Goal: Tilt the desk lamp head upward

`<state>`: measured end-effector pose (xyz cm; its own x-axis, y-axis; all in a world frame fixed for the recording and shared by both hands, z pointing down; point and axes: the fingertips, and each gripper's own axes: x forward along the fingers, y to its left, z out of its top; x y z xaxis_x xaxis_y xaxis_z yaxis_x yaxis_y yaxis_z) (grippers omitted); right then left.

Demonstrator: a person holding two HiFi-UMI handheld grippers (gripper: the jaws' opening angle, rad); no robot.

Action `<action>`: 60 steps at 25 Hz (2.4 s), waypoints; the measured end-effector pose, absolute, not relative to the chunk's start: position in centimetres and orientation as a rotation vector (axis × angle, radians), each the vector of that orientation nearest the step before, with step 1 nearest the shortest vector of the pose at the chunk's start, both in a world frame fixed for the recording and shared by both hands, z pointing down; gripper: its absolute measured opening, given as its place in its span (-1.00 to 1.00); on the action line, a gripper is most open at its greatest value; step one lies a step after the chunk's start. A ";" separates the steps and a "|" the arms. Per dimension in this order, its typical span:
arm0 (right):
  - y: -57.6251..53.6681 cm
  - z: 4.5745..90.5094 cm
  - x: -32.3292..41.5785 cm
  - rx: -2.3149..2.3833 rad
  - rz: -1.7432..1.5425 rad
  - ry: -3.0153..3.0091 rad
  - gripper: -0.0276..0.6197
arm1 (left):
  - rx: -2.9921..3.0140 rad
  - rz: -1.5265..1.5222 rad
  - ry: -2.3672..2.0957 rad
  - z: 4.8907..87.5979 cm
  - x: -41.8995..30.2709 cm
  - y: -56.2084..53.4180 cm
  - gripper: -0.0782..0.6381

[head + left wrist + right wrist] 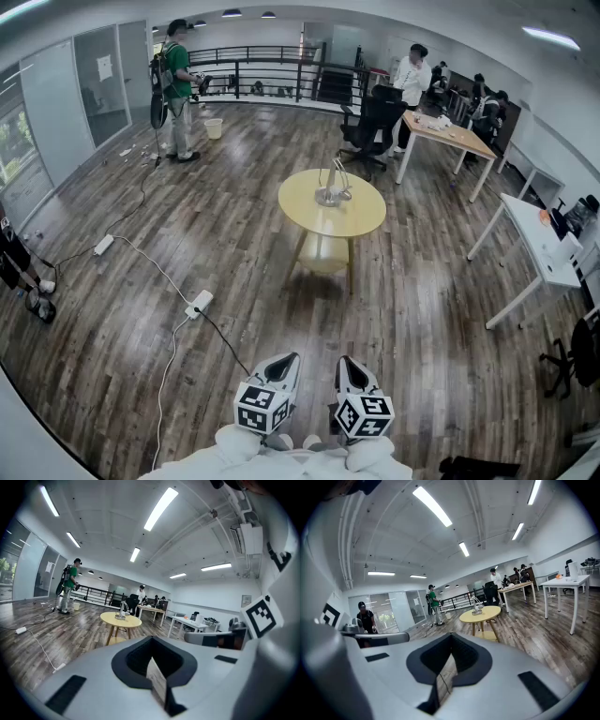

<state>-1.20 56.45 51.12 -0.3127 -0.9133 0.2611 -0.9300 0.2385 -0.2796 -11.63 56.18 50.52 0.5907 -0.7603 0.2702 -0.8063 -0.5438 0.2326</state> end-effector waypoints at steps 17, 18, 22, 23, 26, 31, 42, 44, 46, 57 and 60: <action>52.8 51.1 -1.0 1.896 0.610 -2.357 -0.87 | 2.483 0.159 -1.272 50.3 -14.0 52.0 -0.78; 52.4 51.2 -1.0 1.896 0.611 -2.356 -0.87 | 2.483 0.160 -1.272 50.4 -14.0 51.7 -0.78; 50.3 51.5 -0.6 1.886 0.618 -2.366 -0.87 | 2.477 0.169 -1.277 50.8 -13.5 50.0 -0.78; 49.7 51.5 -0.6 1.883 0.621 -2.370 -0.87 | 2.476 0.176 -1.280 50.9 -13.4 49.5 -0.78; 47.8 51.7 -0.2 1.880 0.632 -2.381 -0.87 | 2.478 0.192 -1.290 51.0 -13.0 47.6 -0.78; 43.9 51.8 1.3 1.873 0.650 -2.393 -0.87 | 2.475 0.213 -1.309 51.0 -11.7 44.0 -0.78; 36.2 52.8 6.9 1.869 0.685 -2.375 -0.87 | 2.450 0.255 -1.314 51.9 -6.8 36.1 -0.78; 35.3 53.0 8.2 1.870 0.695 -2.367 -0.87 | 2.449 0.263 -1.316 51.9 -5.9 35.2 -0.78; 34.3 53.2 9.1 1.868 0.696 -2.366 -0.87 | 2.440 0.268 -1.326 52.2 -5.4 34.3 -0.78; 29.2 52.6 9.9 1.853 0.662 -2.396 -0.87 | 2.434 0.282 -1.327 52.6 -3.7 29.5 -0.78; 27.6 52.4 9.6 1.837 0.632 -2.406 -0.87 | 2.438 0.282 -1.320 52.8 -3.4 28.1 -0.78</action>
